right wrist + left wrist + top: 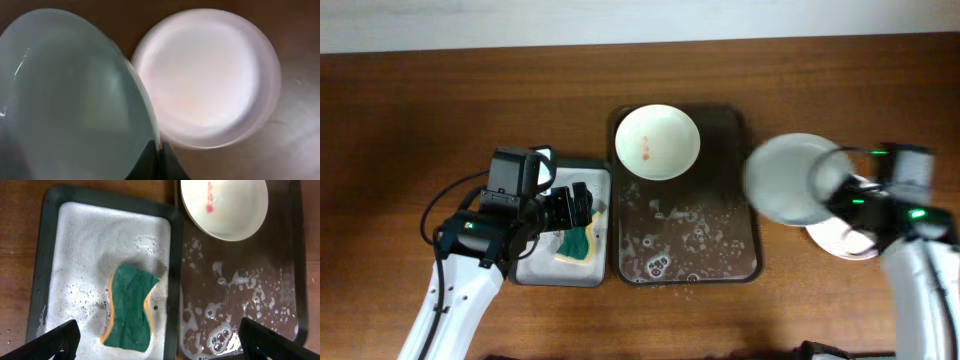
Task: Clean dirty plates on tray and stack at the side
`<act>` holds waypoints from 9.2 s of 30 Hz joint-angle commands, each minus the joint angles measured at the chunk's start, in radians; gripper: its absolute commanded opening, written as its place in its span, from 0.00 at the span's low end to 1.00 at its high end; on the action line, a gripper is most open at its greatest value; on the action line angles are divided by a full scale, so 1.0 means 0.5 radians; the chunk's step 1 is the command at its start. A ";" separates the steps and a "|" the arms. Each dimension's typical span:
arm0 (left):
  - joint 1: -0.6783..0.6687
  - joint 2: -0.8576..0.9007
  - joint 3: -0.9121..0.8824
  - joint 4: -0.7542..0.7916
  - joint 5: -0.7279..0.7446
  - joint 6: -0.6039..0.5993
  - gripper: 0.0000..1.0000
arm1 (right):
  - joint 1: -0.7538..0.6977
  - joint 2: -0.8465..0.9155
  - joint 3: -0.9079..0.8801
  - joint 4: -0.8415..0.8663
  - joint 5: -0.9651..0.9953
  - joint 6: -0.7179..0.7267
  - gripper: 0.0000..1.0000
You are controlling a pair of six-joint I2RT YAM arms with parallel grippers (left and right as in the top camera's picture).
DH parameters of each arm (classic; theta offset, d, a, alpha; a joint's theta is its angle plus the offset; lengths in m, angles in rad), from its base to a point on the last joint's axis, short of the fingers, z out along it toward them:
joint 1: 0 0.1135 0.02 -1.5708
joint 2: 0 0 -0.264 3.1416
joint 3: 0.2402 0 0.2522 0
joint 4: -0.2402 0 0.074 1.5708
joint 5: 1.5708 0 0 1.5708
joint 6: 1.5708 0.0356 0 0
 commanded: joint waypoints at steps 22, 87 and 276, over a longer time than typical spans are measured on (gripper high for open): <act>0.007 -0.005 0.030 0.002 0.021 0.009 0.99 | 1.078 1.091 0.122 1.409 -0.507 -0.433 0.49; -0.116 0.922 -0.143 0.252 -0.092 0.085 0.00 | 1.249 -0.329 -0.542 0.062 -0.468 -0.318 0.53; -0.002 -0.328 -0.098 -0.093 -0.053 0.107 0.99 | 0.739 -1.337 0.338 -0.610 -0.834 -0.818 0.99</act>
